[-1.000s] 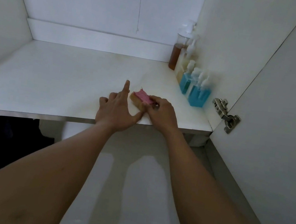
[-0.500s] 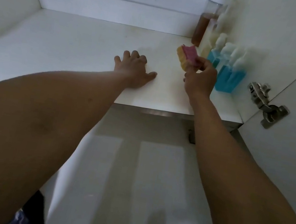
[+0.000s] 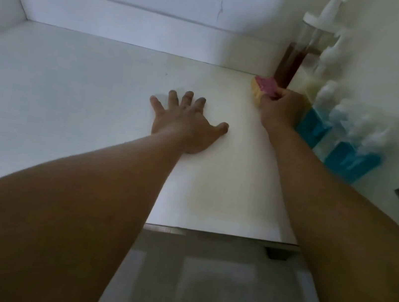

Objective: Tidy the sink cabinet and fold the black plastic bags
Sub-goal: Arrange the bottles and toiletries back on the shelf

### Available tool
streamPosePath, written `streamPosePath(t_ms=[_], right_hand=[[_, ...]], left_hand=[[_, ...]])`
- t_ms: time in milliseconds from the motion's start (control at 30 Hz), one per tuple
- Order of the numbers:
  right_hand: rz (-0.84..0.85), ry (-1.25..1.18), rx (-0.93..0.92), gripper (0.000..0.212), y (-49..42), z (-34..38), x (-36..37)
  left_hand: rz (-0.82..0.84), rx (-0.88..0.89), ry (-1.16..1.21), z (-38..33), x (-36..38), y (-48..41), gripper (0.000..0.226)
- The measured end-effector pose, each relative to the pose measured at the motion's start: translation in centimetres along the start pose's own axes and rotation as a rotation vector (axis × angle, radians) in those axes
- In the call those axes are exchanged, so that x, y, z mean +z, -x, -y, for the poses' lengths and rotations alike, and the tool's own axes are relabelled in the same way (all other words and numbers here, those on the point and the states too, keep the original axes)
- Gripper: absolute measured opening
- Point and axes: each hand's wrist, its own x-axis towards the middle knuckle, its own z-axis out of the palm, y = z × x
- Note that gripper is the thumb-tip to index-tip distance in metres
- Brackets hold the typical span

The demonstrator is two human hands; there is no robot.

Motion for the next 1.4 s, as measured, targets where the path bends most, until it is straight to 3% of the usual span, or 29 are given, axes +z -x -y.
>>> streamPosePath(t_ms=[167, 267, 400, 533, 700, 833, 1133, 1400], right_hand=[[0.0, 0.074, 0.128, 0.057, -6.0, -2.0, 3.9], [0.036, 0.08, 0.175, 0.053, -7.0, -1.4, 4.4], [0.065, 0.295, 0.094, 0.043, -6.6, -0.1, 4.0], [-0.046, 0.502, -0.02, 0.038, -5.5, 0.1, 4.2], [-0.096, 0.364, -0.033, 0.049, -4.8, 0.5, 3.7], [-0.031, 0.459, -0.05, 0.033, -4.4, 0.4, 3.5], [0.083, 0.517, -0.082, 0.039, -2.7, 0.3, 2.9], [0.247, 0.531, -0.227, 0.033, 5.1, 0.5, -1.1]], left_hand=[[0.006, 0.009, 0.005, 0.0, 0.2, -0.1, 0.093], [0.011, 0.011, 0.004, 0.0, 0.2, -0.1, 0.093], [0.02, 0.015, 0.014, -0.1, 0.2, 0.0, 0.093], [0.022, 0.019, 0.006, -0.1, 0.2, 0.0, 0.093], [0.029, 0.021, 0.013, 0.0, 0.2, 0.0, 0.093], [0.034, 0.019, 0.022, 0.0, 0.2, 0.0, 0.093], [0.045, 0.006, 0.024, -0.1, 0.0, 0.0, 0.093], [0.0, 0.017, 0.054, 0.0, -0.6, 0.8, 0.082]])
